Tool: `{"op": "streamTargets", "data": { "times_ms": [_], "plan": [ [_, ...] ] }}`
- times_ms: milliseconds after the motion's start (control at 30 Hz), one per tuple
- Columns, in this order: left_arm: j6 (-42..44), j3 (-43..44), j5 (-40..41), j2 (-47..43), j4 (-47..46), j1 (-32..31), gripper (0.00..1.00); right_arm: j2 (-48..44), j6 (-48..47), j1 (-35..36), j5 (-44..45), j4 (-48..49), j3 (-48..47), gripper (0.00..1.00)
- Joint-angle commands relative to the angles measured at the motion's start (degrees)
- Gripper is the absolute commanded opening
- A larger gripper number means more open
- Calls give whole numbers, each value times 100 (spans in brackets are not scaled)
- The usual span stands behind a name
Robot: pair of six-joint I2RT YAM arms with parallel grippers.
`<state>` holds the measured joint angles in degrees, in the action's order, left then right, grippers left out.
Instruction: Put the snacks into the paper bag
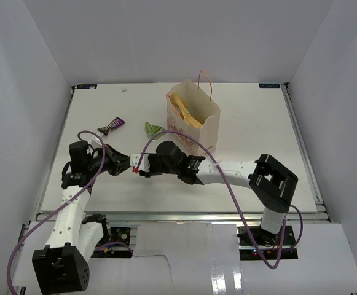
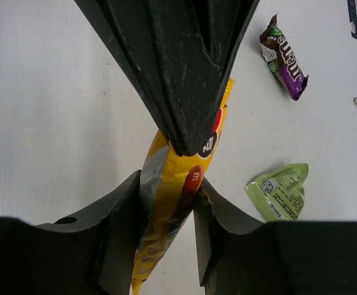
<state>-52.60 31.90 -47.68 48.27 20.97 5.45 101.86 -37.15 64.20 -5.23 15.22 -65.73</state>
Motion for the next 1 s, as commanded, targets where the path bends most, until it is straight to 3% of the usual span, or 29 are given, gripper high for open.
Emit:
{"op": "streamTargets", "data": {
  "times_ms": [0, 133, 267, 433, 533, 667, 967],
  "plan": [
    [-22, 395, -242, 15, -32, -27, 0, -79, 23, 22, 75, 262, -203, 35],
    [-14, 773, -303, 174, -23, -27, 3, -263, 111, 31, -65, 34, -177, 22],
    [127, 1361, -216, 419, 161, -27, 40, -553, 146, 13, -381, -579, -212, 8],
    [811, 2337, 135, 718, 626, -27, 59, -896, 76, -136, -1321, -1626, -414, 8],
    [1320, 2935, 601, 833, 996, -27, 62, -1177, 50, -320, -1970, -2355, -527, 8],
    [1893, 3068, 1584, 684, 1453, -27, 64, -1651, 172, -680, -2491, -2954, -852, 8],
    [1947, 1653, 3106, 227, 1419, -27, 66, -2057, 1208, -1849, -2966, -3272, -2564, 8]
  ]
}}
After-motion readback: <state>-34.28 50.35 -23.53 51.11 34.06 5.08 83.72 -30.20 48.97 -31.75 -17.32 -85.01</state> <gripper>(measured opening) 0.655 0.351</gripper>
